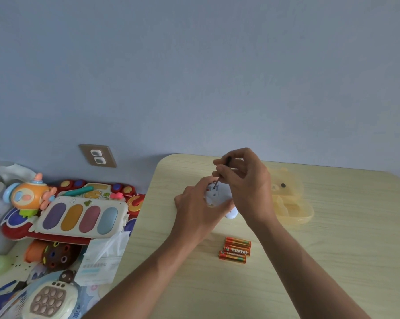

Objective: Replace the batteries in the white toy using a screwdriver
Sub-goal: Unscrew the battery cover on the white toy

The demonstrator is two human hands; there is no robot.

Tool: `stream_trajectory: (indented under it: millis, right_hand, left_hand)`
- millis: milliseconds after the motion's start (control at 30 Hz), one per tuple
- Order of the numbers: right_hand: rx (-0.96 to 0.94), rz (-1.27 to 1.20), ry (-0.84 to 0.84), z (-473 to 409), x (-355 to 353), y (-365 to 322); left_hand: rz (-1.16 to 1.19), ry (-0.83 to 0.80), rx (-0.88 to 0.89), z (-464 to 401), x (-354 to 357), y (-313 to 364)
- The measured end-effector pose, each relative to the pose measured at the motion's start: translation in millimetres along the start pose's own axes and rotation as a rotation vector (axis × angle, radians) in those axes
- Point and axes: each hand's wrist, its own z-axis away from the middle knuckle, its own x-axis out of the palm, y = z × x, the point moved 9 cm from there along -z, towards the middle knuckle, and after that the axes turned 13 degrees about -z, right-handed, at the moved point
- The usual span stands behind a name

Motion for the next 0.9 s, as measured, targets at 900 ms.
stream_trajectory:
  millis: [900]
  right_hand:
    - [0.246, 0.692, -0.116, 65.1, -100.6, 22.1]
  left_hand:
    - [0.067, -0.042, 0.004, 12.7, -3.5, 7.7]
